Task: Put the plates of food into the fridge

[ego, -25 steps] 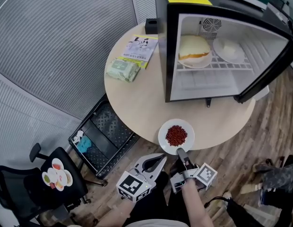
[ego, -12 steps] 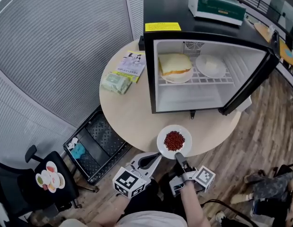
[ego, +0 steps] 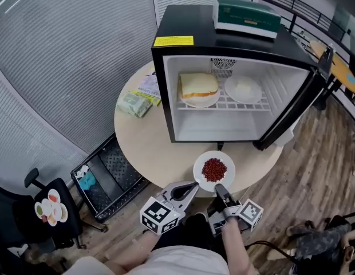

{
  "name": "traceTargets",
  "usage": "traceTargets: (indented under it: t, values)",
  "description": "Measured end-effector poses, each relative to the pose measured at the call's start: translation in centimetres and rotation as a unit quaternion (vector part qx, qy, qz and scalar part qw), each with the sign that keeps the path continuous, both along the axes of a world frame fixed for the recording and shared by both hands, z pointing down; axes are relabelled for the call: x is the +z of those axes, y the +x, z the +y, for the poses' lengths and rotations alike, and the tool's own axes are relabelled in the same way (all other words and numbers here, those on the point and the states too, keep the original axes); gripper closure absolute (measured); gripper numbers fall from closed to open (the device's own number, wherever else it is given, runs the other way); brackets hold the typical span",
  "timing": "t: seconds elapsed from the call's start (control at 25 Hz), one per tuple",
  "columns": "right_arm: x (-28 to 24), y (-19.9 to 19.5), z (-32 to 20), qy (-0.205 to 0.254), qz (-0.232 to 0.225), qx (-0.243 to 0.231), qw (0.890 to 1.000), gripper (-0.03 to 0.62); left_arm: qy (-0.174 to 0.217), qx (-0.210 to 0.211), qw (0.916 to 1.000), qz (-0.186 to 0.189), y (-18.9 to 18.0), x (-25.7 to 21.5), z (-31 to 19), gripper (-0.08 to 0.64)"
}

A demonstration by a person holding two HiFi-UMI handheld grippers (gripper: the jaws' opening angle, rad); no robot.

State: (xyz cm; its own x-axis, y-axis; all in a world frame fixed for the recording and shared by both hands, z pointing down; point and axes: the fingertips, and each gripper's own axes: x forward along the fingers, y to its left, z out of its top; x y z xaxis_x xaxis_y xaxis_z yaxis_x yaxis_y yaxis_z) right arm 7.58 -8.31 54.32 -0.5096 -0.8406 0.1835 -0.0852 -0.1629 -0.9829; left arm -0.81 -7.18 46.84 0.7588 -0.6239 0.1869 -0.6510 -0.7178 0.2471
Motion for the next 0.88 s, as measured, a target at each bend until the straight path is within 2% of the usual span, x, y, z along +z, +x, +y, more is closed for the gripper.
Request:
traceTargets:
  t: [0.2,0.44,0.88]
  values:
    - [0.4,2.5,-1.2,-0.002,-0.001,-0.003,1.000,0.575,-0.001,-0.015,0.9999,0.001,1.8,0.5,-1.2,0.556]
    - [1.0,4.4,-3.1,-0.004,0.003,-0.001,1.000,0.575,-0.011,-0.036,0.9993,-0.008,2.2,1.3,-2.1,0.555]
    - [1.5,5.5,-8.6,-0.008,0.000,-0.012,1.000,0.575,-0.024,-0.073,0.9969,-0.014,2.1,2.0,-5.1,0.555]
